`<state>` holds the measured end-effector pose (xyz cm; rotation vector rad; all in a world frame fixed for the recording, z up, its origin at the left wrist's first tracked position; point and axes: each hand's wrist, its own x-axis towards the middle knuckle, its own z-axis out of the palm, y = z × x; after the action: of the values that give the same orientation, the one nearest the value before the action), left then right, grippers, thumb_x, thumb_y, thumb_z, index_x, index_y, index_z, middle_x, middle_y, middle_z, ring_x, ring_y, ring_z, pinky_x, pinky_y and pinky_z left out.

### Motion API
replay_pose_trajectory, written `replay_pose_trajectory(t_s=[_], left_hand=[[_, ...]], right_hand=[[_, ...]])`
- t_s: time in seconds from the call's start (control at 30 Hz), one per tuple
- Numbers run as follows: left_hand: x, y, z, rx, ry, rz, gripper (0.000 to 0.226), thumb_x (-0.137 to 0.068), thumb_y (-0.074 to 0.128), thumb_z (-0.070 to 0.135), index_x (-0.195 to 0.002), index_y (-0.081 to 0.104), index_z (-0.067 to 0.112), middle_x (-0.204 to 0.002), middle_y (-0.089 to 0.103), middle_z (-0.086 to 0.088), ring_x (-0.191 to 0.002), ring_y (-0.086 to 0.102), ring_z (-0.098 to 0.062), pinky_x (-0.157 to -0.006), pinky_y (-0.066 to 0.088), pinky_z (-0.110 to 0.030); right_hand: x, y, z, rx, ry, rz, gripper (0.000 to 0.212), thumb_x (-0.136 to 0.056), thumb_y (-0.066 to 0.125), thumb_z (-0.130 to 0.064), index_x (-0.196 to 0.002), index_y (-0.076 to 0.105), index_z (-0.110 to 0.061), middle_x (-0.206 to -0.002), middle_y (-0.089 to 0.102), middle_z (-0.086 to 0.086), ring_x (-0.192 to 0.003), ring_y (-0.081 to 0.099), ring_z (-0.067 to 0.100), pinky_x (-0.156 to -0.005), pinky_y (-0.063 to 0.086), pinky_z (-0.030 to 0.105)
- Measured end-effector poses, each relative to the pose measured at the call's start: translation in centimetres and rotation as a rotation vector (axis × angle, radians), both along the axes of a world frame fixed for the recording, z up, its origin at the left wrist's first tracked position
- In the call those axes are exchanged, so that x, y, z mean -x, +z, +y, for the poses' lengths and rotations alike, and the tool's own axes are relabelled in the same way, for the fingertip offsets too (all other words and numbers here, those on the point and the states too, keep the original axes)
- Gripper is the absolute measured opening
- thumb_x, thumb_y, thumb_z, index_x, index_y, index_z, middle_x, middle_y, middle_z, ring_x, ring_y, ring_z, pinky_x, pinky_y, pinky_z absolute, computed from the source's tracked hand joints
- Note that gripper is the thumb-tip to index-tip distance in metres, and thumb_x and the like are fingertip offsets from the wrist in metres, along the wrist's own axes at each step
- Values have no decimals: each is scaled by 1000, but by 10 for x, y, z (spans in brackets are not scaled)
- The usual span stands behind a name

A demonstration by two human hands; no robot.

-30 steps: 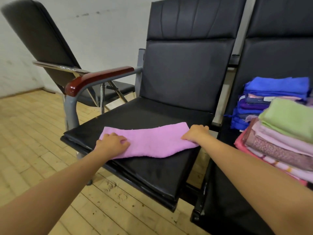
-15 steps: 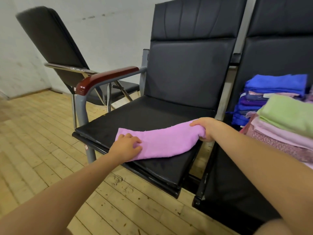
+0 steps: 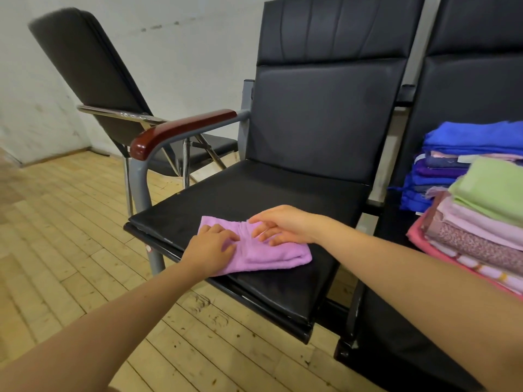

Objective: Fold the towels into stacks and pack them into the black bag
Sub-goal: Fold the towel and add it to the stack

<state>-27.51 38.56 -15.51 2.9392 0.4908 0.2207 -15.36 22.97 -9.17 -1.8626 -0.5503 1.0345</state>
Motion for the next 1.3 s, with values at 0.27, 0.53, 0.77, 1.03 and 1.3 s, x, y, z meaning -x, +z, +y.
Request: replay_pose_trajectory(t_s=[0.27, 0.53, 0.77, 1.03, 1.3], left_hand=[[-14, -9, -10, 84, 144, -90, 34, -99, 36, 41, -114, 64, 31, -126, 53, 4, -121, 40, -18, -103, 33, -41], [-22, -8, -21, 207, 221, -154, 19, -90, 52, 49, -95, 67, 37, -122, 53, 6, -118, 41, -18, -103, 33, -42], [-25, 8, -23, 651, 232, -391, 25, -97, 44, 21, -98, 69, 21, -102, 63, 5, -101, 56, -17, -85, 43, -30], [-15, 13, -8, 1114, 495, -438, 39, -104, 32, 25, -92, 63, 3, -88, 64, -15, -76, 60, -24, -64, 49, -31], [-17, 12, -12, 907, 381, -229, 30, -97, 48, 34, -79, 61, 13, -82, 62, -5, -76, 60, -18, -59, 45, -24]], right_hand=[[-18, -21, -20, 491, -107, -643, 34, -87, 58, -45, -72, 48, -16, -70, 48, 0, -64, 50, 15, -61, 40, 26], [-6, 2, -14, 489, -39, -511, 37, -97, 50, -35, -125, 52, -10, -93, 53, 9, -101, 61, 24, -85, 46, 29], [-26, 23, -19, 248, -161, -479, 14, -91, 56, -26, -91, 55, -12, -84, 58, 8, -75, 54, 21, -57, 40, 25], [3, 19, -3, -67, 163, -286, 31, -94, 57, -37, -106, 70, -11, -93, 68, 5, -81, 63, 19, -75, 52, 30], [8, -26, -13, 373, 31, -575, 53, -86, 51, -63, -89, 58, -10, -76, 58, 7, -68, 56, 21, -58, 44, 26]])
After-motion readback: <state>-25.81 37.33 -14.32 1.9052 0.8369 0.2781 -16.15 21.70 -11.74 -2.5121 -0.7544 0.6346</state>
